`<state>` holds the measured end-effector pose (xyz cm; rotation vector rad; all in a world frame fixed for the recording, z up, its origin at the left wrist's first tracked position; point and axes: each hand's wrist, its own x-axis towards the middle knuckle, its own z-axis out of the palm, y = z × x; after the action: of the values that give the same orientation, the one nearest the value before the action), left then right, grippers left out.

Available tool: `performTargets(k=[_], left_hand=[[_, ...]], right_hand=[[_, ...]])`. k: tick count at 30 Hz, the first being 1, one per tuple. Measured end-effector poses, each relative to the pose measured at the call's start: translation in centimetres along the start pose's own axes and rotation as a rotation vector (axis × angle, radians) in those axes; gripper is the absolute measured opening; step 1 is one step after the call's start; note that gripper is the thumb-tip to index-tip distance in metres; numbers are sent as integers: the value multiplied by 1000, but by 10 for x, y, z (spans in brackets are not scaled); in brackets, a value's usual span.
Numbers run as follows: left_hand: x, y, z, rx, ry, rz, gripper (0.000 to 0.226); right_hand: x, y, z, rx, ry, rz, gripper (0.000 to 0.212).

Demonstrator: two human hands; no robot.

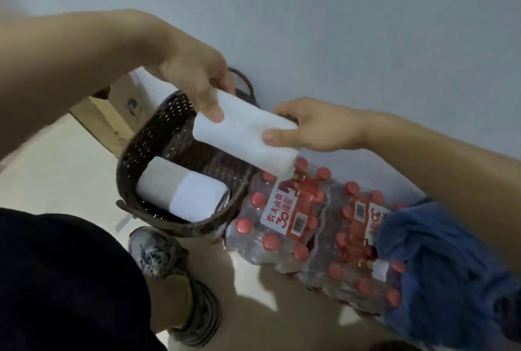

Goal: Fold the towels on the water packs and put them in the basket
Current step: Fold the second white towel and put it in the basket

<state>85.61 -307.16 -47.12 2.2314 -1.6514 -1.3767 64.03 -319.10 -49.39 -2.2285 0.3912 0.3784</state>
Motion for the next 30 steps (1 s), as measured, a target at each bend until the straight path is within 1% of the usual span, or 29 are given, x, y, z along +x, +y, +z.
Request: performTargets(k=[1, 3, 5, 7, 9, 11, 14, 17, 21, 22, 23, 24, 25, 26, 28, 29, 30], left_hand=[[2, -15, -2, 28, 58, -43, 33], [7, -43, -1, 53, 114, -124, 39], [10, -66, 7, 52, 105, -203, 40], [14, -80, 16, 91, 84, -252, 37], [22, -84, 27, 190, 76, -246, 33], [32, -82, 40, 281, 61, -218, 32], [43, -80, 57, 370, 17, -174, 35], [46, -83, 64, 421, -22, -174, 41], [48, -86, 67, 453, -51, -201, 45], [50, -87, 68, 458, -39, -199, 45], [50, -87, 69, 461, -22, -199, 46], [51, -88, 71, 465, -1, -200, 47], [51, -88, 73, 472, 24, -201, 49], [51, -89, 75, 483, 58, -198, 51], [52, -92, 76, 492, 178, -163, 53], [52, -94, 76, 472, 258, -123, 52], [53, -95, 76, 439, 323, -78, 49]], right_hand=[[18, -2, 1, 23, 4, 7, 15], [52, -8, 9, 5, 25, 24, 29], [81, -13, 21, -78, 1, 31, 35], [102, -15, 33, -113, -51, 54, 35], [117, -12, 42, -146, -114, 100, 33], [128, -7, 48, -208, -212, 166, 30], [137, 0, 52, -163, -383, 302, 21], [142, 0, 58, -139, -452, 377, 26], [144, -1, 62, -153, -442, 374, 24], [143, -2, 63, -205, -444, 364, 24], [143, -2, 65, -314, -441, 333, 26], [143, -4, 67, -435, -415, 294, 30], [142, -5, 70, -538, -352, 242, 36], [141, -6, 72, -585, -258, 188, 42], [138, -8, 73, -533, -89, 102, 50], [135, -8, 72, -494, -80, 89, 51], [132, -8, 70, -461, -119, 110, 51]])
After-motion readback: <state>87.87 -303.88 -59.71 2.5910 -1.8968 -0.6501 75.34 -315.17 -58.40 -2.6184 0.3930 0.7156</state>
